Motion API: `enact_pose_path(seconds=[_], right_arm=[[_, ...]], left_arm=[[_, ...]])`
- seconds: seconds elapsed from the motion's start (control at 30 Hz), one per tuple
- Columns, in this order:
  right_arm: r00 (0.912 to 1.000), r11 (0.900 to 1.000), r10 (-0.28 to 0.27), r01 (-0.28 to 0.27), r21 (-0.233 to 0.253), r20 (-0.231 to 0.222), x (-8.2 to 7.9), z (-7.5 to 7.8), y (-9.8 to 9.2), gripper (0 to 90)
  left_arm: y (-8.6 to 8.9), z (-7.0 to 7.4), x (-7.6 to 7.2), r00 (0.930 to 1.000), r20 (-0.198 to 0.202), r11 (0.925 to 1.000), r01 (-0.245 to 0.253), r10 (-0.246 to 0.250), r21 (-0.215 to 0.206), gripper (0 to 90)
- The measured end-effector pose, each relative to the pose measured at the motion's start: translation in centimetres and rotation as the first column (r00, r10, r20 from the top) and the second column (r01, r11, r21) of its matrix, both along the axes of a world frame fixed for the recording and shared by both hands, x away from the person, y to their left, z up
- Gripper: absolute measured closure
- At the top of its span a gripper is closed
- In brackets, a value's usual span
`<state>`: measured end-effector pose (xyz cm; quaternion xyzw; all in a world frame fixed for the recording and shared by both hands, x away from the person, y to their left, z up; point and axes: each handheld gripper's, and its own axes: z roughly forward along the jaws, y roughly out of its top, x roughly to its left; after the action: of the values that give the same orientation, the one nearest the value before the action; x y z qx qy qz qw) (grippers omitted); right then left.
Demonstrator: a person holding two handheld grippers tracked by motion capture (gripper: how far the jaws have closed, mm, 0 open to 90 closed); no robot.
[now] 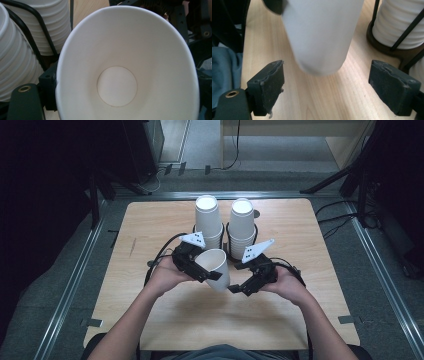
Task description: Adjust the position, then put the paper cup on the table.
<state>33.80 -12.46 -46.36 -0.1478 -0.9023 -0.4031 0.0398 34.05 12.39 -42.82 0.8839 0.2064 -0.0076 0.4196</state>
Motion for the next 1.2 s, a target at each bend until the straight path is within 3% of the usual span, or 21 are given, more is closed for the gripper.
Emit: enact_pose_path(seconds=[0.13,0.37,0.47,0.63,1.03,1.2], right_arm=[[0.9980,0.998,-0.064,0.064,-0.006,-0.002,0.0,-0.3,-0.6,13.7],[0.9944,0.994,-0.101,0.102,-0.026,0.030,0.2,-0.5,-1.3,13.9],[0.9927,0.993,-0.111,0.113,-0.035,0.047,0.2,-0.6,-1.5,13.9],[0.9887,0.989,-0.146,0.147,-0.033,0.036,0.5,-0.7,-1.9,14.0],[0.9881,0.988,-0.149,0.151,-0.044,0.035,1.2,-1.0,-2.4,14.4],[0.9885,0.989,-0.148,0.149,-0.021,0.033,1.5,-0.7,-2.5,14.4]], left_arm=[[0.3,0.0,0.1,1.0000,0.009,0.9998,0.000,0.000,0.019,14.0],[0.4,-0.3,0.2,0.9998,0.012,0.9978,0.017,-0.018,0.064,13.9],[0.8,-0.4,0.3,0.9999,0.006,0.9979,0.009,-0.009,0.064,13.9],[1.7,-0.3,0.3,1.0000,0.000,0.9973,0.006,-0.006,0.073,13.8],[3.9,-0.5,0.3,0.9992,-0.011,0.9958,-0.038,0.039,0.083,13.6],[4.9,-0.5,0.2,0.9977,-0.016,0.9947,-0.065,0.066,0.080,13.5]])
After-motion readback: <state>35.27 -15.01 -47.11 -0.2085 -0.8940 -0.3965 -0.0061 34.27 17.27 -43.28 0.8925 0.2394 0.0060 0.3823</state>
